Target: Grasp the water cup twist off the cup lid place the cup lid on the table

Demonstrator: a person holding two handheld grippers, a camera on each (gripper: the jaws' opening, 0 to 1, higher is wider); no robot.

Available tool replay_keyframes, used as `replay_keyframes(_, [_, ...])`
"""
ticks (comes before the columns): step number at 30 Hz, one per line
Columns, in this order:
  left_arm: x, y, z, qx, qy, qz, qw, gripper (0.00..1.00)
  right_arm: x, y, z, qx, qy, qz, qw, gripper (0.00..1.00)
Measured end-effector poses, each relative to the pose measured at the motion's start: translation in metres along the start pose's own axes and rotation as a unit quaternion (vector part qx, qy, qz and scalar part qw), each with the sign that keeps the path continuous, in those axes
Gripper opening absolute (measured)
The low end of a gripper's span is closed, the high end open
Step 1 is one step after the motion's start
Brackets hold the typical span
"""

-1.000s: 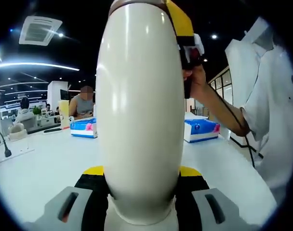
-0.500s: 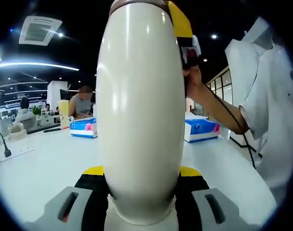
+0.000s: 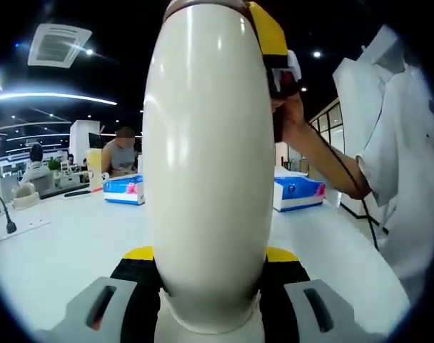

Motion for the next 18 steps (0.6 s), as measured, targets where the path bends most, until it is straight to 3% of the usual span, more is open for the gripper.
replay_keyframes(13, [0.0000,-0.0001,0.0001,0.000,0.001,0.002,1.0000,0.55,-0.0038,0.0044,0.0021,0.030,0.012,-0.006,0.9995,0.51])
replay_keyframes(18, [0.0000,0.0002,0.0002,0.000,0.001,0.003,1.0000,0.55,-0.0028,0.0055,0.0020,0.079,0.025,0.014,0.9965,0.60])
Point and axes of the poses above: the point that each gripper's makers call its tool centre point, and the gripper's own axes: z roughly forward along the fingers, y roughly to its left, x roughly out of its underside, the point moved 7 cm from there along -z, roughly backward along the fingers, and after that the axes turned 14 degrees about -y, right-handed, at the moved point
